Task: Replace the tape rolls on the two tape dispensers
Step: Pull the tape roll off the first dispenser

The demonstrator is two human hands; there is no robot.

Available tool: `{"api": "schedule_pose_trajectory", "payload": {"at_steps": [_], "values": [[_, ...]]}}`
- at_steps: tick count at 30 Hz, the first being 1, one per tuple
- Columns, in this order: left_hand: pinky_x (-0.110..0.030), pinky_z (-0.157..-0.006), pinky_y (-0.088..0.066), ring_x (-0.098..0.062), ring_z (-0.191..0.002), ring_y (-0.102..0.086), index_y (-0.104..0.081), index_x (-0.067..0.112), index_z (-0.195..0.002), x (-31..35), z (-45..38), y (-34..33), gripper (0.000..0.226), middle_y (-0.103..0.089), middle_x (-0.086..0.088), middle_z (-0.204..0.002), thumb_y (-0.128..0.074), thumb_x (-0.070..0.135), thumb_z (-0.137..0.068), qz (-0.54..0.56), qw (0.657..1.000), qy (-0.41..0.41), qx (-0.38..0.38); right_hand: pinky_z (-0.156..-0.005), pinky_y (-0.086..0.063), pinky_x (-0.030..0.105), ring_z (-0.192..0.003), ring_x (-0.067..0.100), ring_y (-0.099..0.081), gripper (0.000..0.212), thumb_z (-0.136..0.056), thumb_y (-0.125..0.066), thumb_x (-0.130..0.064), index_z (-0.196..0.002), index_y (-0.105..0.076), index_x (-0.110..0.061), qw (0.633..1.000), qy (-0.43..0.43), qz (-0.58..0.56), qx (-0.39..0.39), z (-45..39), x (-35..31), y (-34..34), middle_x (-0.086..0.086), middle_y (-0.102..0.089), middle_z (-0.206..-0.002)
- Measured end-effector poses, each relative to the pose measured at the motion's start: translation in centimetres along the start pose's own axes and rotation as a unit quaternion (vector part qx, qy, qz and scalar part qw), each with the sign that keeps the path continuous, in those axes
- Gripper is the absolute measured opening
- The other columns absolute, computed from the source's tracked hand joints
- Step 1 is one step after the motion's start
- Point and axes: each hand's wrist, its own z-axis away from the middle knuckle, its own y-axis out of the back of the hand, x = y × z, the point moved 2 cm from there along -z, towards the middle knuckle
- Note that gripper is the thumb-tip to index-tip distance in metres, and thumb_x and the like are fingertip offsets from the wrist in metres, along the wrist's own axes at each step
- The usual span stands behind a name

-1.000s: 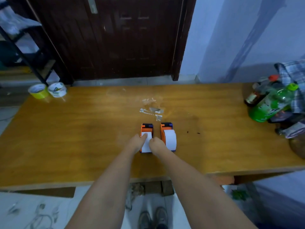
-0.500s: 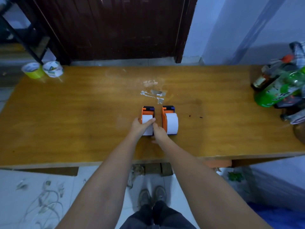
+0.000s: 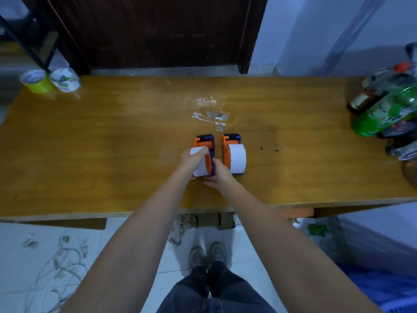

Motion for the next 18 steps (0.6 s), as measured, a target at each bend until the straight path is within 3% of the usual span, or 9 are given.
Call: {"api": "schedule_pose_trajectory", "payload": {"at_steps": [6,9,12,15,18], "values": [[-0.038,-0.075,-0.053,-0.029,-0.11,-0.052,-0.046,0.027,-0.12,-2.0,0.9,2.1,0.045,-0.048,-0.008,-0.126,-0.062,0.038,-0.079,0.124,0.99,0.039,-0.05,-0.087,-0.049,0.042,-0.12,0.029,-0.05,0.04,-0.095,-0.04,-0.042,-0.128,-0.048,-0.021,0.996,0.023,-0.084,-0.017,0.3,0.5,-0.3,0.008,-0.053,-0.13],[-0.038,-0.082,-0.051,-0.027,-0.109,-0.056,-0.051,0.022,-0.12,-3.2,1.4,3.3,0.035,-0.055,-0.011,-0.122,-0.052,0.033,-0.087,0.242,0.957,0.015,-0.159,-0.09,-0.05,0.043,-0.12,0.026,-0.05,0.041,-0.092,-0.042,-0.05,-0.124,-0.054,-0.026,0.996,0.041,-0.06,-0.055,0.7,0.3,-0.1,0.006,-0.054,-0.13],[-0.037,-0.092,-0.048,-0.028,-0.117,-0.055,-0.051,0.011,-0.13,-4.3,2.0,4.2,0.052,-0.058,-0.015,-0.127,-0.052,0.034,-0.084,0.298,0.929,-0.024,-0.217,-0.094,-0.049,0.046,-0.119,0.023,-0.052,0.042,-0.091,-0.045,-0.051,-0.122,-0.056,-0.026,0.989,0.067,-0.04,-0.125,1.4,-0.2,0.1,0.005,-0.056,-0.131],[-0.033,-0.09,-0.049,-0.023,-0.112,-0.058,-0.052,0.013,-0.13,-4.3,2.8,4.8,0.053,-0.063,-0.007,-0.121,-0.054,0.034,-0.081,0.246,0.937,-0.1,-0.227,-0.09,-0.052,0.045,-0.117,0.024,-0.056,0.044,-0.092,-0.047,-0.047,-0.126,-0.055,-0.021,0.981,0.114,-0.019,-0.155,2.2,-0.8,1.0,0.008,-0.058,-0.129],[-0.026,-0.085,-0.047,-0.016,-0.115,-0.053,-0.038,0.023,-0.142,-3.3,3.8,5.6,0.063,-0.053,0.004,-0.133,-0.066,0.028,-0.085,0.129,0.968,-0.145,-0.159,-0.087,-0.055,0.044,-0.113,0.025,-0.06,0.045,-0.092,-0.052,-0.04,-0.13,-0.05,-0.017,0.981,0.129,-0.016,-0.145,2.7,-1.3,2.0,0.009,-0.061,-0.125]]}}
